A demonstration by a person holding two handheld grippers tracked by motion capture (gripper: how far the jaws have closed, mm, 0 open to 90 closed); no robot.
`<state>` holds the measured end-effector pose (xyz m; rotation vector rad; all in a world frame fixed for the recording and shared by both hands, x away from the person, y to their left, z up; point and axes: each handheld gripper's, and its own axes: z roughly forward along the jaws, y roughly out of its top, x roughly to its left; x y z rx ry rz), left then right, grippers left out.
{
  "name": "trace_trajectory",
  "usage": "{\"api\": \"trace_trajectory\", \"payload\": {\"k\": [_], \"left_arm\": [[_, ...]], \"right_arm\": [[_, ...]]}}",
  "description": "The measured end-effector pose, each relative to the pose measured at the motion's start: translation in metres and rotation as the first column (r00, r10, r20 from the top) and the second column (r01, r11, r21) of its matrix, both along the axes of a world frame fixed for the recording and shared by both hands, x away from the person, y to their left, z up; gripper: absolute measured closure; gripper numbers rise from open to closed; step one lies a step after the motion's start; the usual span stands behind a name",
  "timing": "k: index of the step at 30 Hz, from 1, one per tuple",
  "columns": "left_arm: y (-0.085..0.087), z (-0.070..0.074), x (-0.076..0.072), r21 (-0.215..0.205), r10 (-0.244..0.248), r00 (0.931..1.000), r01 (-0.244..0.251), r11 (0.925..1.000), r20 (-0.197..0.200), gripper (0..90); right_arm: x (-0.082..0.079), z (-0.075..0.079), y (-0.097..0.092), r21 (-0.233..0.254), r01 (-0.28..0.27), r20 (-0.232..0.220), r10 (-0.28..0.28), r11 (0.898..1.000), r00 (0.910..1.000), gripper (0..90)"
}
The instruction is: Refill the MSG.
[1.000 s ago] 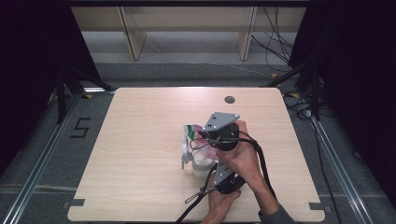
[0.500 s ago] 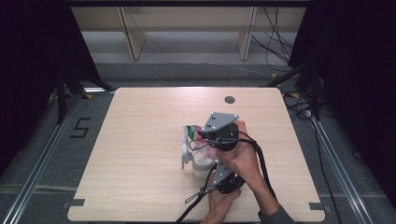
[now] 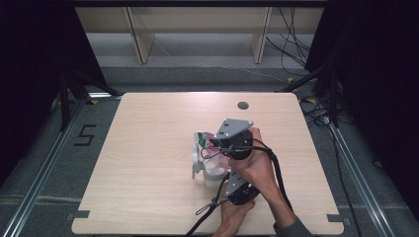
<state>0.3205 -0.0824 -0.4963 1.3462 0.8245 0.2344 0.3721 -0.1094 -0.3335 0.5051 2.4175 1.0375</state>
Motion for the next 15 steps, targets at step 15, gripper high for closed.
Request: {"api": "trace_trajectory", "payload": {"k": [15], "left_arm": [[-0.0013, -0.0007, 0.002, -0.023, -0.012, 0.9998, 0.013, 0.9997, 0.017, 83.9]], "right_arm": [[0.0001, 0.0002, 0.0, 0.0, 0.001, 0.003, -0.001, 1.0, 1.0, 90.0]]}}
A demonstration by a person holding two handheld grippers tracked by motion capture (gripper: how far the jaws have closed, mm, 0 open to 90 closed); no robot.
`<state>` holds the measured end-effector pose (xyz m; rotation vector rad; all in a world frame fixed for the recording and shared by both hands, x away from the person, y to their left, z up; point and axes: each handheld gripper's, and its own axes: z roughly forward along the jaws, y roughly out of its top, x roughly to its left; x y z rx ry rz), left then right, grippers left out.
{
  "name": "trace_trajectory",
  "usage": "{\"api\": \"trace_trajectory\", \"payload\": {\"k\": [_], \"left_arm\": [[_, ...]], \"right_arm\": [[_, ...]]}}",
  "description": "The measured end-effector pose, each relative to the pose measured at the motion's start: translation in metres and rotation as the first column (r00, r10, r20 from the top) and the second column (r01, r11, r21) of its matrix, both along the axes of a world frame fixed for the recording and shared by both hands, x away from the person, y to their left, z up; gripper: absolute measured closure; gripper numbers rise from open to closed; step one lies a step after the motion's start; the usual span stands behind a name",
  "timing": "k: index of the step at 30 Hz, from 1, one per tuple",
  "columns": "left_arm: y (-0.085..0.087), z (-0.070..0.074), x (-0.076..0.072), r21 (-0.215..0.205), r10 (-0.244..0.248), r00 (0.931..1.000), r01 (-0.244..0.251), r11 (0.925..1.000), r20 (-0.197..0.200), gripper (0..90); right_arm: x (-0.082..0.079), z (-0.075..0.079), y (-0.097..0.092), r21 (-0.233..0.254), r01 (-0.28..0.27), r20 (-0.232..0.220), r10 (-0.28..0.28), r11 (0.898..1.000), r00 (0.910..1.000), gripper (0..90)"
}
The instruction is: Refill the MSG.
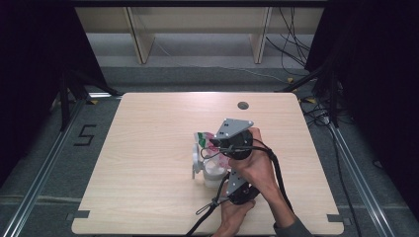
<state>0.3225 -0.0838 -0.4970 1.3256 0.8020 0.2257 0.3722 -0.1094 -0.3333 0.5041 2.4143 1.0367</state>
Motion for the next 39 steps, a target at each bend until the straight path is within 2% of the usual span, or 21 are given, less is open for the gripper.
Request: {"api": "trace_trajectory", "payload": {"k": [6, 10, 14, 15, 16, 17, 19, 26, 28, 33, 34, 39], "left_arm": [[-0.0004, -0.0001, 0.0001, -0.002, -0.006, 1.0, 0.006, 1.0, 0.001, 83.9], [-0.0005, 0.0003, 0.001, 0.005, 0.005, 1.0, -0.005, 1.0, 0.001, 83.9], [-0.0003, 0.0003, 0.0017, 0.003, 0.001, 1.0, -0.001, 1.0, -0.004, 83.9], [0.0021, -0.0001, 0.002, 0.035, -0.004, 1.0, 0.004, 0.9994, 0.003, 83.9], [0.0074, -0.0009, 0.0035, 0.113, -0.002, 0.9999, 0.001, 0.9936, 0.016, 83.9], [0.0075, -0.0008, 0.0038, 0.119, 0.004, 0.9999, -0.006, 0.9928, 0.016, 84.0], [0.0053, -0.0003, 0.0034, 0.083, -0.003, 0.9999, 0.002, 0.9965, 0.01, 84.0], [0.0054, -0.0001, 0.0038, 0.084, -0.004, 0.9999, 0.003, 0.9965, 0.012, 83.9], [0.0056, 0.0003, 0.0035, 0.093, 0.001, 1.0, -0.001, 0.9957, 0.007, 83.9], [0.0057, 0.0, 0.0038, 0.083, -0.006, 0.9999, 0.005, 0.9965, 0.013, 84.0], [0.0024, 0.0003, 0.0033, 0.039, -0.005, 1.0, 0.005, 0.9992, 0.008, 83.9], [0.003, 0.0005, 0.0036, 0.034, -0.011, 0.9999, 0.011, 0.9994, 0.009, 83.9]], "right_arm": [[-0.0002, -0.0002, 0.0001, -0.003, 0.002, -0.01, -0.002, 1.0, 0.9999, 90.0], [-0.0018, -0.0003, 0.0008, 0.002, 0.024, -0.022, -0.024, 1.0, 0.9995, 90.0], [0.0009, -0.0002, 0.0006, -0.004, 0.0, 0.007, 0.0, 1.0, 1.0, 90.0], [0.001, -0.0004, 0.0007, -0.004, -0.001, 0.007, 0.001, 1.0, 1.0, 90.0], [0.0006, -0.0004, 0.001, -0.006, 0.001, 0.002, -0.001, 1.0, 1.0, 90.0], [0.0005, -0.0003, 0.0013, -0.007, 0.001, 0.002, -0.001, 1.0, 1.0, 90.0], [0.0006, -0.0003, 0.0014, -0.006, 0.001, 0.003, -0.001, 1.0, 1.0, 90.0], [-0.0003, -0.0003, 0.0024, -0.012, -0.007, -0.008, 0.007, 1.0, 0.9999, 90.0], [0.0006, -0.0004, 0.0026, -0.014, -0.006, 0.007, 0.007, 1.0, 1.0, 90.0], [0.0002, -0.0001, 0.0027, -0.014, -0.001, 0.008, 0.001, 1.0, 1.0, 90.0], [0.0001, 0.0, 0.0026, -0.014, -0.003, 0.004, 0.003, 1.0, 1.0, 90.0], [-0.0001, -0.0003, 0.0034, -0.014, 0.001, 0.004, -0.001, 1.0, 1.0, 90.0]]}}
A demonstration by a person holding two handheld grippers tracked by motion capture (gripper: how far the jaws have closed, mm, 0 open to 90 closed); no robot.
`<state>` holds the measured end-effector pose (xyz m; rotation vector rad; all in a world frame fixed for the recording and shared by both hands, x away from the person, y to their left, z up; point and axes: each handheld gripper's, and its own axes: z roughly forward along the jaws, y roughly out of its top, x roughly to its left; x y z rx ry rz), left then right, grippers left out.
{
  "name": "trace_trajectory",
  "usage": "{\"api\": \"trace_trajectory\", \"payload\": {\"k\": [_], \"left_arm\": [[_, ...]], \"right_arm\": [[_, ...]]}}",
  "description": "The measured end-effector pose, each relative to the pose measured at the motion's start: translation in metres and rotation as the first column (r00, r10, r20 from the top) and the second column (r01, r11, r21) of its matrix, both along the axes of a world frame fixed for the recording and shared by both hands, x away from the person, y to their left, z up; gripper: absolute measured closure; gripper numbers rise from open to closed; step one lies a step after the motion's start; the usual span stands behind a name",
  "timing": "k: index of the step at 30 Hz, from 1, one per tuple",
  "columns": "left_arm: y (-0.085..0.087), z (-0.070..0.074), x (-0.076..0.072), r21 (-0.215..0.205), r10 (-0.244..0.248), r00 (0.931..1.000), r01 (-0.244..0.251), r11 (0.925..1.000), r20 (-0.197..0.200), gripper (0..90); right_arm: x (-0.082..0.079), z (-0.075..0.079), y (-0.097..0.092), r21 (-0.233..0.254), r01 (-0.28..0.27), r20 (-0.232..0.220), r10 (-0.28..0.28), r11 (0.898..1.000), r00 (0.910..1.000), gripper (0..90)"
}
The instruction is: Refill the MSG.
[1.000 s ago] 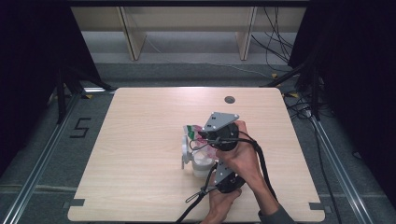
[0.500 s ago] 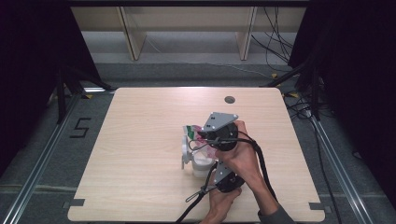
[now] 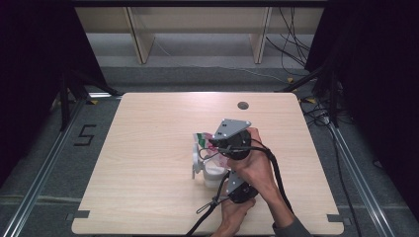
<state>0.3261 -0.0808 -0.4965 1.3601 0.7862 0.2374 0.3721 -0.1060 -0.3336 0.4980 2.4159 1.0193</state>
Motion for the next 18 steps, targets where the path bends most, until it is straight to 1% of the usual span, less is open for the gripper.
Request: {"api": "trace_trajectory", "payload": {"k": [2, 3, 4, 5, 7, 8, 10, 15, 18], "left_arm": [[-0.0004, 0.0001, 0.0, 0.003, 0.007, 1.0, -0.007, 1.0, -0.001, 83.9], [0.0013, -0.0001, 0.0003, 0.026, 0.005, 1.0, -0.005, 0.9997, 0.003, 84.0], [0.004, -0.0001, 0.0008, 0.073, 0.015, 0.9999, -0.016, 0.9972, 0.004, 84.0], [0.0037, -0.0002, 0.0012, 0.077, 0.024, 0.9997, -0.025, 0.9967, 0.009, 84.0], [0.0024, 0.0002, 0.0008, 0.057, 0.02, 0.9998, -0.02, 0.9982, 0.004, 84.0], [0.0025, 0.0003, 0.0006, 0.054, 0.025, 0.9997, -0.025, 0.9982, -0.001, 84.0], [0.0032, 0.0002, 0.0008, 0.063, 0.026, 0.9997, -0.026, 0.9976, -0.001, 84.0], [0.0029, 0.0005, 0.0008, 0.059, 0.028, 0.9996, -0.028, 0.9979, 0.0, 84.0], [0.0037, 0.0, 0.0009, 0.072, 0.026, 0.9997, -0.026, 0.9971, 0.003, 84.0]], "right_arm": [[0.0, 0.0003, -0.0002, 0.0, -0.004, -0.002, 0.004, 1.0, 1.0, 90.0], [0.0, 0.0004, -0.0002, 0.0, -0.004, -0.001, 0.004, 1.0, 1.0, 90.0], [0.0, 0.0004, -0.0003, 0.0, -0.004, -0.002, 0.004, 1.0, 1.0, 90.0], [0.0, 0.0005, -0.0003, 0.0, -0.002, 0.0, 0.002, 1.0, 1.0, 90.0], [-0.0001, 0.0008, -0.0004, 0.0, -0.004, 0.0, 0.004, 1.0, 1.0, 90.0], [-0.0003, 0.001, -0.0004, 0.001, -0.004, 0.0, 0.004, 1.0, 1.0, 90.0], [-0.0004, 0.0012, -0.0006, 0.002, -0.002, 0.0, 0.002, 1.0, 1.0, 90.0], [-0.0012, 0.0013, 0.0, 0.001, -0.002, -0.005, 0.002, 1.0, 1.0, 90.0], [-0.0008, -0.0002, 0.0013, -0.01, -0.004, 0.005, 0.004, 1.0, 1.0, 90.0]]}}
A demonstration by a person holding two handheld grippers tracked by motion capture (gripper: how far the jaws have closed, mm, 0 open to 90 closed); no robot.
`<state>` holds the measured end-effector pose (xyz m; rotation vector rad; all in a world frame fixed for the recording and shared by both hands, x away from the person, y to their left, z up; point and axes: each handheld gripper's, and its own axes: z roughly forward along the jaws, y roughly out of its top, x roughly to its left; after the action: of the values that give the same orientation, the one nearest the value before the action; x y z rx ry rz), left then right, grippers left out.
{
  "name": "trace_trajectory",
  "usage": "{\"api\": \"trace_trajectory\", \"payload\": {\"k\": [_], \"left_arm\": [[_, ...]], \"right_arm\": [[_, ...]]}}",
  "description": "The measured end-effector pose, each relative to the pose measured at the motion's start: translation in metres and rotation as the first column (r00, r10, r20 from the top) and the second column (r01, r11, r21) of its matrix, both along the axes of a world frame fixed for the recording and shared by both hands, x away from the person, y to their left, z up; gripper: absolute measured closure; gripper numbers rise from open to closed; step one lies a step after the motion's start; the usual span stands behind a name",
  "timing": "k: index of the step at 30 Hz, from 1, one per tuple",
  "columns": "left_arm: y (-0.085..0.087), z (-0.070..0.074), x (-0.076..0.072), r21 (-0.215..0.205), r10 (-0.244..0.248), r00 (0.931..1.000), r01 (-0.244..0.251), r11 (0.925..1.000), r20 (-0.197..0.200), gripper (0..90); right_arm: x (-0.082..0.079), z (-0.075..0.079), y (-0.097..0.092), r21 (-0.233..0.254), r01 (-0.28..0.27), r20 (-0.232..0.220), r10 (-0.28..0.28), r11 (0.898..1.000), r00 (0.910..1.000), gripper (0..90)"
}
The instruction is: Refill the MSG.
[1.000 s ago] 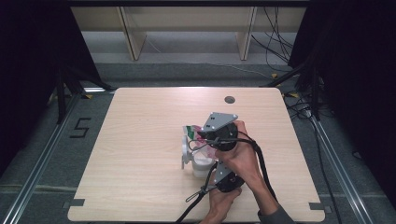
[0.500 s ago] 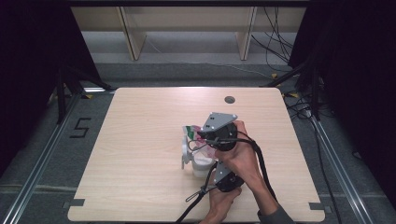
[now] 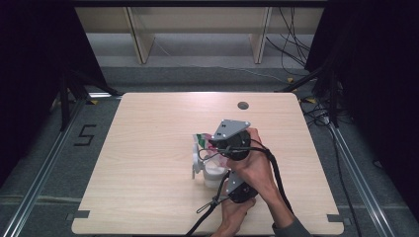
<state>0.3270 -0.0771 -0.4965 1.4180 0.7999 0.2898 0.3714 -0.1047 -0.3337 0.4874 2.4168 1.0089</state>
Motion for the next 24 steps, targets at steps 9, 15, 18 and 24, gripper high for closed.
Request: {"api": "trace_trajectory", "payload": {"k": [9, 15, 18, 24], "left_arm": [[-0.0006, 0.0, -0.0001, -0.007, -0.005, 1.0, 0.006, 1.0, 0.003, 84.0], [-0.0008, 0.0002, 0.0, -0.009, -0.005, 1.0, 0.005, 0.9999, 0.002, 84.0], [-0.0005, 0.0002, -0.0001, -0.005, 0.003, 1.0, -0.003, 1.0, -0.001, 84.0], [-0.0004, 0.0003, 0.0001, -0.006, 0.002, 1.0, -0.002, 1.0, -0.003, 83.9]], "right_arm": [[-0.0004, 0.0009, -0.0011, 0.009, -0.002, -0.011, 0.002, 1.0, 0.9999, 90.0], [-0.0004, 0.0008, -0.0008, 0.006, -0.004, -0.012, 0.004, 1.0, 0.9999, 90.0], [-0.0001, 0.0007, -0.0008, 0.006, -0.002, -0.01, 0.003, 1.0, 0.9999, 90.0], [0.0004, 0.0006, -0.0007, 0.005, -0.008, -0.003, 0.008, 1.0, 1.0, 90.0]]}}
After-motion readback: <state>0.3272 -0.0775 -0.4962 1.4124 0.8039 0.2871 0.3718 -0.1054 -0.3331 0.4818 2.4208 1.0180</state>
